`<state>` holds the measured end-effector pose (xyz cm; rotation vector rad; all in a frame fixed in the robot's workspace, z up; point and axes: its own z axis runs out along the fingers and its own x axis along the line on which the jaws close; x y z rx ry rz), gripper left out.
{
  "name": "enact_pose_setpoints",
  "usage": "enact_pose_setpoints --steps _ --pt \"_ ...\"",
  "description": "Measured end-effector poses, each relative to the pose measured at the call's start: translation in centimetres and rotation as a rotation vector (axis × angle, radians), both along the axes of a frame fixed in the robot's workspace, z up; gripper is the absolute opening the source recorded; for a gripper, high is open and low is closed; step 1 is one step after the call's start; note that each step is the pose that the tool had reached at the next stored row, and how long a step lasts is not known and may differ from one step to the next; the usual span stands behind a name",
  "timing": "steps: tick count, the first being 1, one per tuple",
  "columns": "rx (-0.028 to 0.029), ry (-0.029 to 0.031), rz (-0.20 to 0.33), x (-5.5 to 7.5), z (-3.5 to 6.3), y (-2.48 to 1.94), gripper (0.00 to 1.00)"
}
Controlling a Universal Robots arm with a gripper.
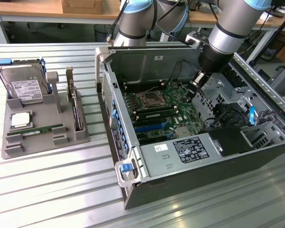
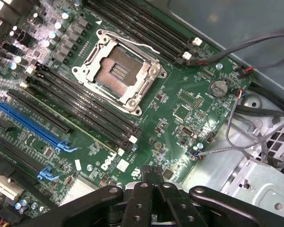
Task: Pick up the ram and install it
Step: 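Press down the ram until it locks into place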
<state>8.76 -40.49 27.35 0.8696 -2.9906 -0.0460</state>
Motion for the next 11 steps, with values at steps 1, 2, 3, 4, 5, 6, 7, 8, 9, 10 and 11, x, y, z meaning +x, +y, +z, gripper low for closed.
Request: enact_pose_setpoints --steps 1,2,3,4,5,6,7,8,9,10,11 --pt "0.0000 0.0000 -0.023 0.00 0.00 0.00 0.10" --pt "-0.0001 0.0000 -0.044 0.00 0.00 0.00 0.10" --pt "0.0000 0.0000 -0.078 0.00 0.00 0.00 0.10" --pt "0.0000 0.0000 -0.092 0.00 0.00 0.00 0.10" --pt "0.0000 0.0000 -0.101 0.00 0.00 0.00 0.10" --pt "-0.0001 0.0000 -0.110 0.00 0.00 0.00 0.10" --pt "0.0000 0.0000 -0.127 0.00 -0.01 0.00 0.10" --pt "0.0000 0.0000 -0.141 0.00 -0.01 0.00 0.10" --pt "0.0000 0.0000 -0.155 0.00 -0.02 0.00 0.10" --pt "0.0000 0.0000 -0.165 0.00 -0.02 0.00 0.10" --pt "-0.0001 0.0000 -0.178 0.00 -0.02 0.00 0.10"
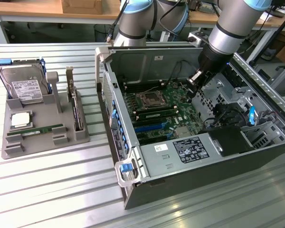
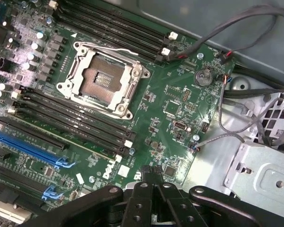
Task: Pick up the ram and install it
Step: 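Press down the ram until it locks into place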
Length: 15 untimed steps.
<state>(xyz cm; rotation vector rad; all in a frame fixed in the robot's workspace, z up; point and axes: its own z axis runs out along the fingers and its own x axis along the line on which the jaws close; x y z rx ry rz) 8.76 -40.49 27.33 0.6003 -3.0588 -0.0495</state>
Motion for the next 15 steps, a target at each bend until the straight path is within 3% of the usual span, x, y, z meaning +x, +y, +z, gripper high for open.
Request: enact_pose_setpoints --steps 5,15 --pt "0.0000 0.0000 -0.072 0.00 -0.02 0.00 0.10" --pt "0.0001 0.0000 -0.165 0.00 -0.04 0.00 0.10"
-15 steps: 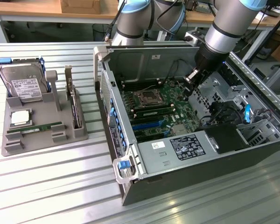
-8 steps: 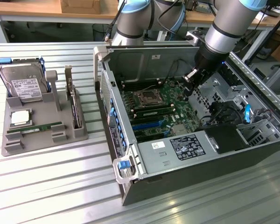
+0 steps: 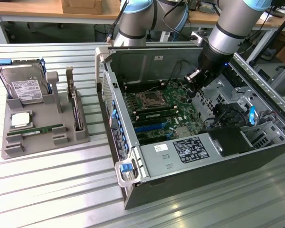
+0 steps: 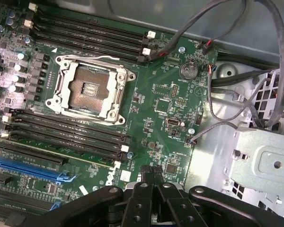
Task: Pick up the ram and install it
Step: 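Press down the ram until it locks into place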
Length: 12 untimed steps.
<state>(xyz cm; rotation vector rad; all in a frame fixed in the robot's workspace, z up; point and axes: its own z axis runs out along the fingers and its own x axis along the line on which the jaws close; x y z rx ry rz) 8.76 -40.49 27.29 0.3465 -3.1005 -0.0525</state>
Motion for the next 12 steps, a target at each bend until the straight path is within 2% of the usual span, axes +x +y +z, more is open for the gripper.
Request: enact_pose_setpoints --steps 12 --pt "0.0000 0.0000 -0.119 0.00 -0.03 0.00 0.10"
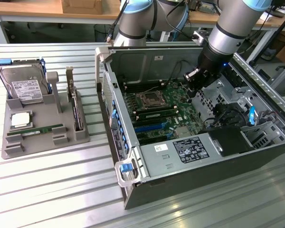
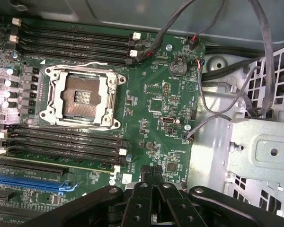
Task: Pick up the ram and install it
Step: 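Press down the ram until it locks into place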
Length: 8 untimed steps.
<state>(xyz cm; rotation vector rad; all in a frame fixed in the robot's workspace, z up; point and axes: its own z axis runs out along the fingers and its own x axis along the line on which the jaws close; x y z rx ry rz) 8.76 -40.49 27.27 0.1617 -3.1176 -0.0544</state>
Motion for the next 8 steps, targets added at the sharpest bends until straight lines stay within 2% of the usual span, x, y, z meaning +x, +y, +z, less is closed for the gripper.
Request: enact_pose_setpoints --steps 3,8 --pt "0.0000 0.0000 -0.040 0.00 -0.01 0.00 0.10" --pt "0.0000 0.0000 -0.040 0.00 -0.01 0.00 0.10"
